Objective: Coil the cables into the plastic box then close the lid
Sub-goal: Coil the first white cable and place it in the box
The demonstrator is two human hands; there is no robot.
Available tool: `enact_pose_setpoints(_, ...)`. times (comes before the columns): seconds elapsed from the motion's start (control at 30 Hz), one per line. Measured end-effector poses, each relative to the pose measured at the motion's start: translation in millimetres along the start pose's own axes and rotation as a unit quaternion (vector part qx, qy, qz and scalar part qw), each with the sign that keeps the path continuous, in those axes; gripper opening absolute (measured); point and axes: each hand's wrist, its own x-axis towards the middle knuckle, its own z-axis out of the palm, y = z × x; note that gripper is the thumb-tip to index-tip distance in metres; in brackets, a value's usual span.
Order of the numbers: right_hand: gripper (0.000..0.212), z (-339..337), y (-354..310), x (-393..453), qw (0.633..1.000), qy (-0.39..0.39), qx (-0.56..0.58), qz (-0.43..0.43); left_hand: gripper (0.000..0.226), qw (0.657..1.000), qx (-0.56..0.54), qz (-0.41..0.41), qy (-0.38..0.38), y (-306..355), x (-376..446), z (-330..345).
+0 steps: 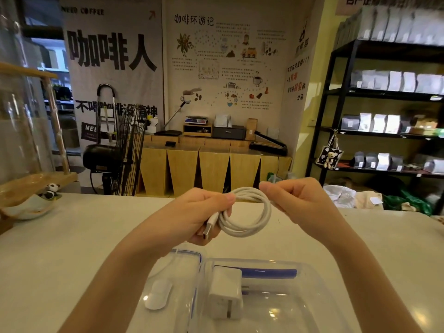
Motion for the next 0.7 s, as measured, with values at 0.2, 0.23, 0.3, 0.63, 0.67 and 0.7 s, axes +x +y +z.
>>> enact_pose_setpoints(0.2,0.052,-1.5,1.7,-8.1,0.975,-0.147,0.01,0.167,0.037,0.998,0.063,-0.012,0.023,-17.2,11.0,3.3)
enact_pose_setpoints(0.23,0.05,-2.0,4.4,-11.1,0.969,-0.167,0.006,0.18,0.037,0.997,0.074,-0.018,0.034,-19.5,13.5,6.7)
enact_pose_setpoints(0.3,0.04,-2.7,12.3,-18.7,0.96,-0.189,0.001,0.206,0.034,0.993,0.103,-0.033,0.049,-24.5,19.7,16.1)
enact_pose_setpoints(0.63,0.022,-32.4,41.2,-38.6,0.884,-0.311,-0.039,0.347,0.029,0.968,0.231,-0.092,-0.029,-61.0,41.7,69.6)
enact_pose_setpoints(0.67,0.022,-32.7,43.2,-39.2,0.875,-0.322,-0.048,0.359,0.027,0.965,0.246,-0.089,-0.033,-62.2,41.1,72.8)
enact_pose_setpoints(0.7,0.022,-32.3,44.9,-39.7,0.867,-0.329,-0.056,0.369,0.026,0.96,0.266,-0.083,-0.037,-62.7,39.6,75.5)
